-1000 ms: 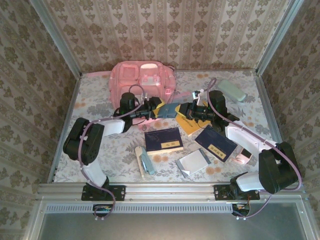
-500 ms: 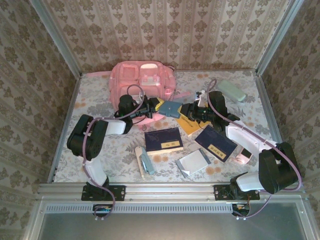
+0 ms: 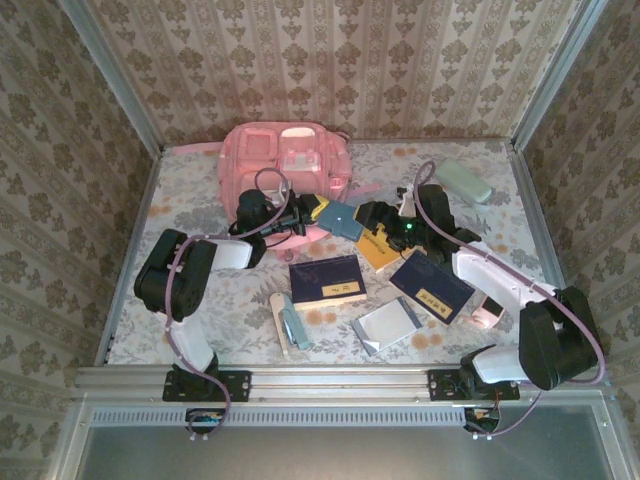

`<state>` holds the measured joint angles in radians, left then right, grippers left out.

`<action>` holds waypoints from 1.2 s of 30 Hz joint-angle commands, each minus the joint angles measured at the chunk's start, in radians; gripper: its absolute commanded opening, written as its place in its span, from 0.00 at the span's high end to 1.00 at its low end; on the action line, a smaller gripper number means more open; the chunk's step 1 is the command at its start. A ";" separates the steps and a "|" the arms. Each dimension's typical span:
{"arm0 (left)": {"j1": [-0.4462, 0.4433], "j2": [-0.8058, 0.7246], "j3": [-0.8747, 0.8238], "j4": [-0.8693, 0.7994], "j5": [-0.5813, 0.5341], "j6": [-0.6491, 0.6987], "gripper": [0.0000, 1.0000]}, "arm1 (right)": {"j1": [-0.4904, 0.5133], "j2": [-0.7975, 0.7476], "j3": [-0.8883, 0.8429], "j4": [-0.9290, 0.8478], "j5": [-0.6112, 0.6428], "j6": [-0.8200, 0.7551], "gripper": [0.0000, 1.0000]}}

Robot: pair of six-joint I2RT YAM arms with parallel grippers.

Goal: Pack the student bag

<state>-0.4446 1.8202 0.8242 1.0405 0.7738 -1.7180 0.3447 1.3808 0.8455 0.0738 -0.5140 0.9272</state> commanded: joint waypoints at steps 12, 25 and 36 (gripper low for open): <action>-0.005 -0.036 0.000 -0.077 0.021 0.087 1.00 | 0.043 0.122 0.021 0.280 -0.124 0.147 0.82; 0.021 -0.319 0.487 -1.512 -0.506 1.198 0.49 | -0.026 -0.092 0.036 -0.171 0.095 -0.137 0.98; -0.005 -0.104 0.729 -1.690 -0.757 1.862 0.45 | -0.029 -0.118 0.022 -0.269 0.088 -0.263 0.98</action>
<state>-0.4316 1.6478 1.4899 -0.5179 0.1242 -0.1772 0.3176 1.2957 0.8627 -0.1474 -0.4400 0.7338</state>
